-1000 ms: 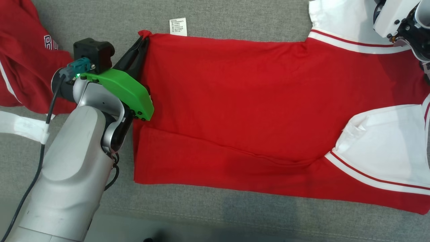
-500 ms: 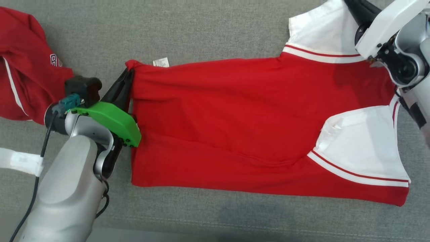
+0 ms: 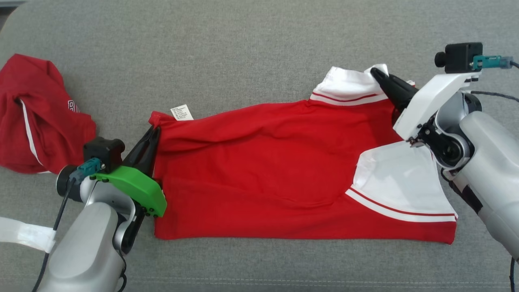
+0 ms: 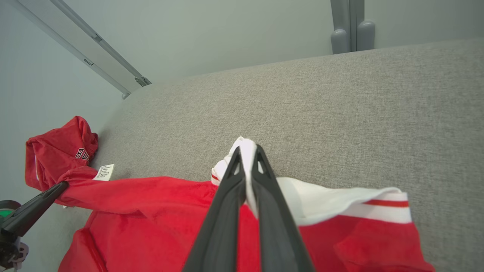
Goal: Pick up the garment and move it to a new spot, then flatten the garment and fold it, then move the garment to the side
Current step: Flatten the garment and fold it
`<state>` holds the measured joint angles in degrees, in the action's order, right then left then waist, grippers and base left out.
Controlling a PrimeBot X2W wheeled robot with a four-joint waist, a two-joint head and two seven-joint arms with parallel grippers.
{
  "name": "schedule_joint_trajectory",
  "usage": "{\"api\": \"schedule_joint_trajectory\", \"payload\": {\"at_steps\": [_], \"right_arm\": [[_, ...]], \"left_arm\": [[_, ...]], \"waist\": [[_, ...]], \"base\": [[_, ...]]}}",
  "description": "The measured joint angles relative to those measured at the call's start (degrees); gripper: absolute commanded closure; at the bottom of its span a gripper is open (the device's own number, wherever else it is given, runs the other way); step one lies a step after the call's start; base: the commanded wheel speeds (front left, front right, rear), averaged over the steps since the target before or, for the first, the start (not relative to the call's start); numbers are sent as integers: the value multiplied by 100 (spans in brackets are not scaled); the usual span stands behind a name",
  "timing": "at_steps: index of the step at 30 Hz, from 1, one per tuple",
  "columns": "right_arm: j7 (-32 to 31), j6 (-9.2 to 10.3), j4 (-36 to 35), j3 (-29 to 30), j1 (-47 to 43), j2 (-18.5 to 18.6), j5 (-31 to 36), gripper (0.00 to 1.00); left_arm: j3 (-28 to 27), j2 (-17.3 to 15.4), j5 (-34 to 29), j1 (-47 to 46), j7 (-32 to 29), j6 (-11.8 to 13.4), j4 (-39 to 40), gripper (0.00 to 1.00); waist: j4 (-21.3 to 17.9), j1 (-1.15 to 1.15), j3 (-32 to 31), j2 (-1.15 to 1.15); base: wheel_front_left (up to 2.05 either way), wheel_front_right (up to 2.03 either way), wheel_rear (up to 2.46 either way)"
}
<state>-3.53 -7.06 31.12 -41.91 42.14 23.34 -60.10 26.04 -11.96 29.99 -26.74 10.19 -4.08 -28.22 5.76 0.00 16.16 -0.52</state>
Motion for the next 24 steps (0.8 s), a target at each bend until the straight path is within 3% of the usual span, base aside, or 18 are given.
{"api": "schedule_joint_trajectory", "payload": {"at_steps": [13, 24], "right_arm": [[46, 1, -554, -311, -963, 346, -534, 100], [20, 0, -950, -474, -1438, 633, -808, 100]], "left_arm": [[49, -164, 7, 621, 2, -44, -40, 100], [101, -222, 19, 961, -90, -44, 44, 100]], "waist": [[-243, 0, -705, 0], [-349, 0, -892, 0]], "base": [[0, 0, 0], [0, 0, 0]]}}
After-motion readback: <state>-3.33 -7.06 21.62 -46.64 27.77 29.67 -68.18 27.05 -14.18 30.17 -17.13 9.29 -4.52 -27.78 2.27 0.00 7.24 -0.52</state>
